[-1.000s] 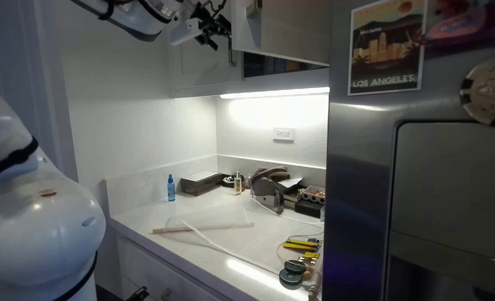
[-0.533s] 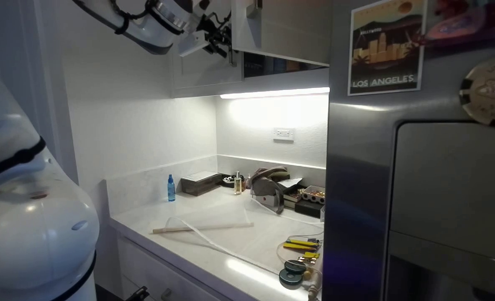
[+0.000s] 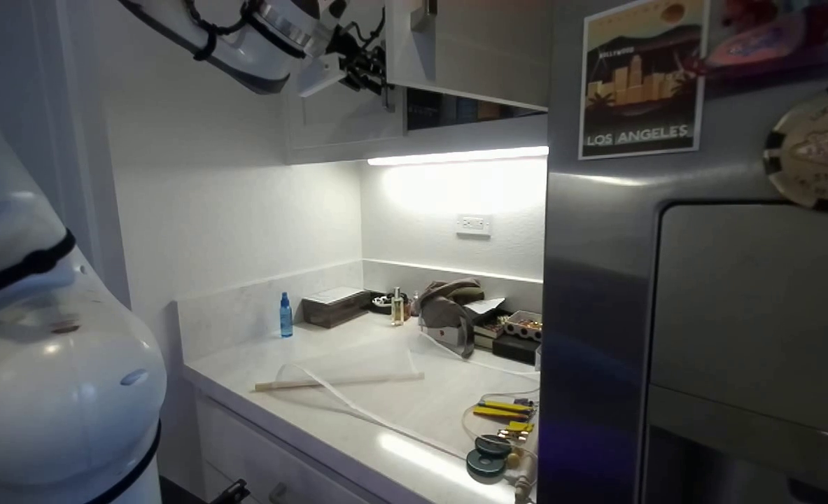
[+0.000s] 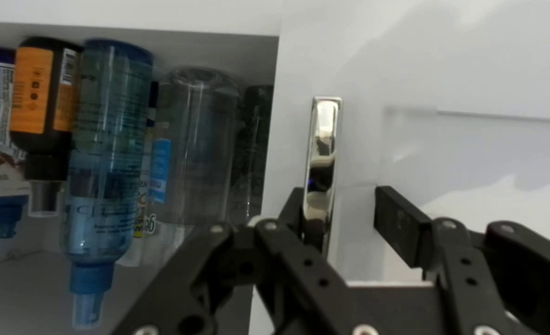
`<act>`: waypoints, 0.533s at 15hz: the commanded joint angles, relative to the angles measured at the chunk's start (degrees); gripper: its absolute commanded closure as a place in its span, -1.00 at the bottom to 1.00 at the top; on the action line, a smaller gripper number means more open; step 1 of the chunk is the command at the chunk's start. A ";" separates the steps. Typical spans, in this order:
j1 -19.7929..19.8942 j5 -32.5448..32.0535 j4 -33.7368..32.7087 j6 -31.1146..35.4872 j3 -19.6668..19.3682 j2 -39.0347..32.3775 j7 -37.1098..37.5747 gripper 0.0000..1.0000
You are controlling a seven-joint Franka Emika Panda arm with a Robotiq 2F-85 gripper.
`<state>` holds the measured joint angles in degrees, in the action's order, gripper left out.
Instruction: Open the top right and left cupboard doors
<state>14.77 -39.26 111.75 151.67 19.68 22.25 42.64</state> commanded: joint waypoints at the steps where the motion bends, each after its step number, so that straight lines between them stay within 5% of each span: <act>1: -2.72 0.98 -2.81 -1.76 -1.26 -2.77 -0.90 0.65; 8: -13.27 28.11 -6.22 -12.04 -11.76 -1.86 -22.71 0.65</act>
<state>5.31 -19.62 108.95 145.36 10.96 21.53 26.75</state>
